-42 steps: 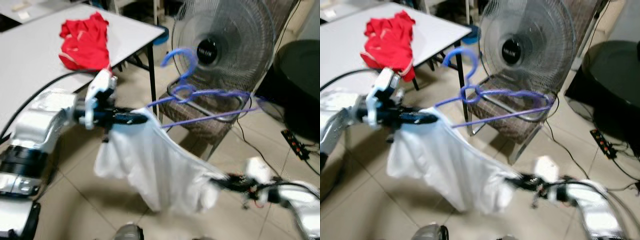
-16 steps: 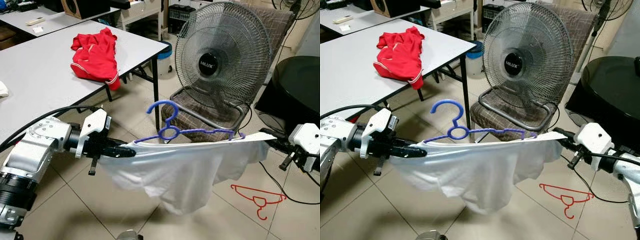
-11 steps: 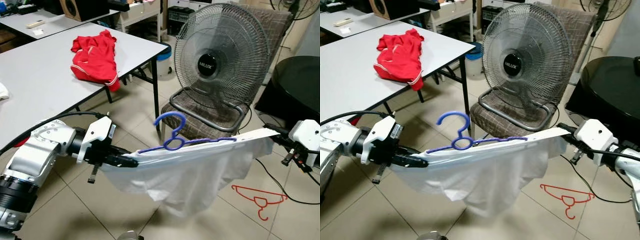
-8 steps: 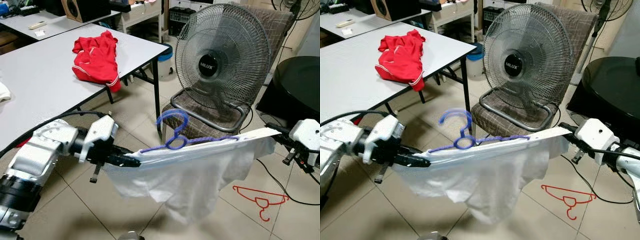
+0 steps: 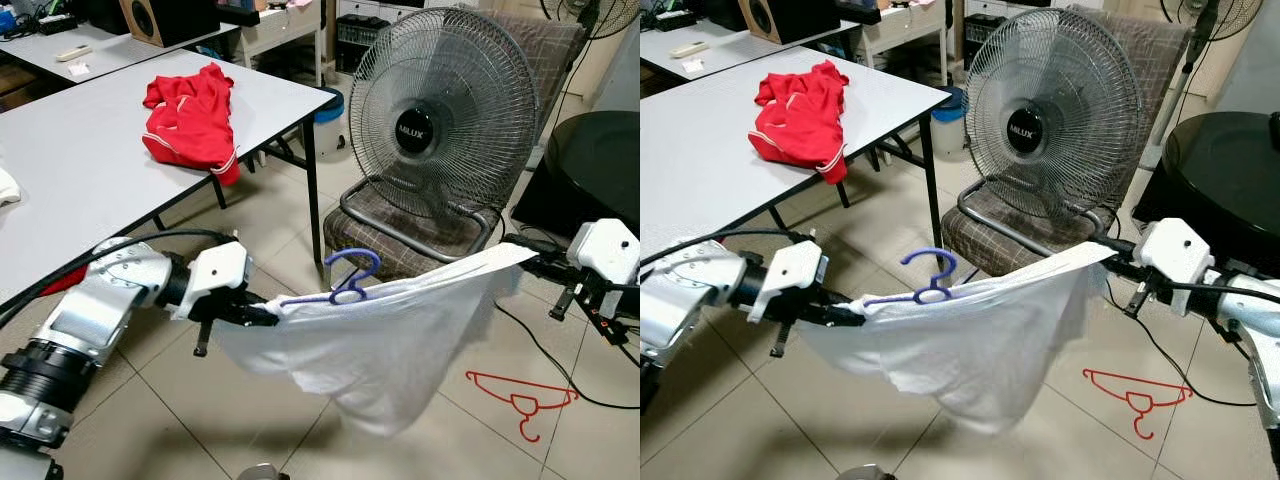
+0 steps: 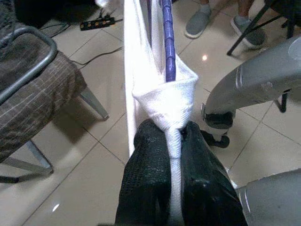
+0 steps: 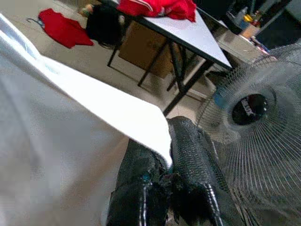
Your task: Hang hanger
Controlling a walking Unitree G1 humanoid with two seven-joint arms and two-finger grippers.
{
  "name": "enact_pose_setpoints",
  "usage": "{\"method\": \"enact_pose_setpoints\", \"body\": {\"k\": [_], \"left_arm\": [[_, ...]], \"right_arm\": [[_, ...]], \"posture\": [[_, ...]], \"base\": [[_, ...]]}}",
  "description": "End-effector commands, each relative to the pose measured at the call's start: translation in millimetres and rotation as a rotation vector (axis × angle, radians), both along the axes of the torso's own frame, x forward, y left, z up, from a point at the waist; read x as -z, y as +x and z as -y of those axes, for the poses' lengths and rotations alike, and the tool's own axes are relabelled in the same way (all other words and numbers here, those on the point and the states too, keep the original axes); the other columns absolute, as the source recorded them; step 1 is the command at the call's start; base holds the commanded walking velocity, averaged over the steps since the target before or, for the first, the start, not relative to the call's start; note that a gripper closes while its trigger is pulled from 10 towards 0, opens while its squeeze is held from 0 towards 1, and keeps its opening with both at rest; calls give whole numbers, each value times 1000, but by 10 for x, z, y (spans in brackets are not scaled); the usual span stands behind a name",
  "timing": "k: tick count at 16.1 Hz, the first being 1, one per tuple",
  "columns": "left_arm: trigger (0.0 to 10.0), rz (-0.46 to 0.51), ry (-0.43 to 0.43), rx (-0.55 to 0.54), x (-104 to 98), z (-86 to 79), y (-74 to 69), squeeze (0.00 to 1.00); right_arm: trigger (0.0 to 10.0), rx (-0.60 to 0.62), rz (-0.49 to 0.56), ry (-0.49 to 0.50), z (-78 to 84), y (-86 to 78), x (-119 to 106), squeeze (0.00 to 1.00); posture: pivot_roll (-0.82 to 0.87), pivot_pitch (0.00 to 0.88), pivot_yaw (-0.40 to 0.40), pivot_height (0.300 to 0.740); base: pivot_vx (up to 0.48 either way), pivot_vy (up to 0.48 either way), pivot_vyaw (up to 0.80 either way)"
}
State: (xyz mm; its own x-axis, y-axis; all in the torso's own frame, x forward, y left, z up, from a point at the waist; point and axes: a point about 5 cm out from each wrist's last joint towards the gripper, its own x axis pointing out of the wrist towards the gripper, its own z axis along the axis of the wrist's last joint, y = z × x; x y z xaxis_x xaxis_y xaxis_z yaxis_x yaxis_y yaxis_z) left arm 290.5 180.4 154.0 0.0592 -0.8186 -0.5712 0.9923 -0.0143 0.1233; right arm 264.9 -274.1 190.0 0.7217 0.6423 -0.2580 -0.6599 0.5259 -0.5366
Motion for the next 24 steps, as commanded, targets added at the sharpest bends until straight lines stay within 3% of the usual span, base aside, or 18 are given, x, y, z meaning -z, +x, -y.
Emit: {"method": "enact_pose_setpoints", "body": {"k": [1, 3, 6, 13, 15, 18, 20, 21, 24], "left_arm": [[0, 3, 11, 27, -46, 13, 16, 0], [0, -28, -7, 90, -73, 108, -12, 0], [0, -34, 5, 70, -90, 153, 80, 0], [0, 17, 187, -51, -116, -142, 266, 0], [0, 19, 188, -64, -117, -138, 288, 0], [0, -8, 61, 21, -165, 21, 234, 0], [0, -26, 32, 57, -152, 97, 195, 0], [0, -27, 41, 75, -91, 168, 176, 0], [0, -20, 44, 63, -57, 222, 203, 0]], "right_arm": [[0, -15, 23, -9, -11, 41, -106, 0], [0, -53, 3, -32, -53, 115, -152, 0], [0, -155, -100, -34, -201, 111, -163, 0], [0, -173, -241, -165, -88, 40, -160, 0], [0, -184, -273, -184, -68, 10, -151, 0], [0, -168, -246, -227, -44, 51, -167, 0], [0, -174, -229, -225, -85, 86, -193, 0], [0, -227, -237, -206, -200, 95, -202, 0], [0, -279, -251, -198, -321, 84, -174, 0]], "posture": [[12, 0, 44, 740], [16, 0, 45, 740], [26, 0, 33, 740], [24, 0, 23, 740], [20, 0, 19, 740], [11, 0, 16, 740], [8, 0, 13, 740], [5, 0, 11, 740], [5, 0, 15, 740]], "base": [[0, 0, 0], [0, 0, 0], [0, 0, 0], [0, 0, 0], [0, 0, 0], [0, 0, 0], [0, 0, 0], [0, 0, 0], [0, 0, 0]]}}
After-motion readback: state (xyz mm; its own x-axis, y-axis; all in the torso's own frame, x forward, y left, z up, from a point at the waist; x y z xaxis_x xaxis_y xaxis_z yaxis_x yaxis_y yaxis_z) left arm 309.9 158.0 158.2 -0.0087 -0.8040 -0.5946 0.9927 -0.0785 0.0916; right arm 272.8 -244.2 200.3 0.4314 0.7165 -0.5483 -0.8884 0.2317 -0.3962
